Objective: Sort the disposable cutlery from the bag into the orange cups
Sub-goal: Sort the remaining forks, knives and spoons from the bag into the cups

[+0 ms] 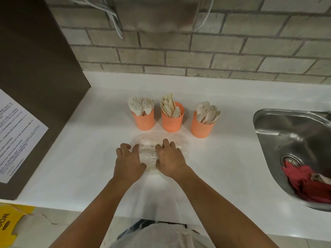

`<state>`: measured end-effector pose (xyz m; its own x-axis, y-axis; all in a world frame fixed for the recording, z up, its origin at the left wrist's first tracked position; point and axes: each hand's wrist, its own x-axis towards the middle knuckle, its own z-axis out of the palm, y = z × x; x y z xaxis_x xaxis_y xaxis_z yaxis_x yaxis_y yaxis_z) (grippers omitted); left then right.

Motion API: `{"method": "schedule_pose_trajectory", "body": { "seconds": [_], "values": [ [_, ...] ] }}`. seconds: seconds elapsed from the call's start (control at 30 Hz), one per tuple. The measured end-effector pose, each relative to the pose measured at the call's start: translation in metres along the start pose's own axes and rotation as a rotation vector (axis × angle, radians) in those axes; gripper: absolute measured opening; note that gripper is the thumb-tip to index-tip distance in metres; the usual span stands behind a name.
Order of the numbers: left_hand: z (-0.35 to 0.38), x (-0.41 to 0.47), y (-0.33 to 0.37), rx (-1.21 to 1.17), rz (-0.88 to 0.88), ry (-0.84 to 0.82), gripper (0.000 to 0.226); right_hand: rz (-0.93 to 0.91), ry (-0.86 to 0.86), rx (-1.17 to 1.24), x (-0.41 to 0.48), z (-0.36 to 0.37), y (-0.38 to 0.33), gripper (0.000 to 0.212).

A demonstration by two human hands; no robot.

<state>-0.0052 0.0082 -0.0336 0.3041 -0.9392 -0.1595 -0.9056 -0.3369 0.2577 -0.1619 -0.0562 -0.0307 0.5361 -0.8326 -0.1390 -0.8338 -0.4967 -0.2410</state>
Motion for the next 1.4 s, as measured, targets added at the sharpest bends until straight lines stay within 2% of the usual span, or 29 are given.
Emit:
{"method": "schedule_pose_trajectory", "body": {
  "seconds": [0.17,0.4,0.63,0.87,0.93,1.07,1.2,1.3,1.4],
  "values": [
    [-0.003,0.005,-0.002,0.030,0.011,-0.032,0.070,0.023,-0.030,-0.024,0.006,0.001,-0.005,0.047],
    [-0.005,0.016,-0.011,-0.031,0.125,0.072,0.063,0.005,0.004,0.026,0.009,0.002,-0.006,0.042],
    [-0.005,0.024,-0.018,-0.080,0.203,0.016,0.050,0.039,-0.020,0.001,0.009,0.006,-0.005,0.034],
    [-0.001,0.036,-0.020,-0.152,0.175,-0.104,0.047,0.033,-0.083,-0.035,0.016,0.003,-0.004,0.034],
    [-0.001,0.037,-0.020,-0.132,0.200,-0.085,0.041,0.019,-0.097,-0.017,0.014,0.000,-0.002,0.035],
    [-0.003,0.034,-0.020,-0.248,0.231,0.070,0.029,-0.036,-0.008,-0.027,0.007,0.000,0.003,0.033],
    [-0.016,0.031,-0.019,-0.375,0.217,0.196,0.032,-0.108,0.125,-0.016,-0.003,0.003,0.011,0.033],
    [-0.035,0.029,-0.008,-0.505,0.226,0.195,0.033,-0.130,0.212,0.004,-0.007,-0.002,0.014,0.032],
    [-0.058,0.028,0.008,-0.720,0.236,0.154,0.030,-0.104,0.291,0.158,-0.008,-0.018,0.013,0.029]
  ]
}}
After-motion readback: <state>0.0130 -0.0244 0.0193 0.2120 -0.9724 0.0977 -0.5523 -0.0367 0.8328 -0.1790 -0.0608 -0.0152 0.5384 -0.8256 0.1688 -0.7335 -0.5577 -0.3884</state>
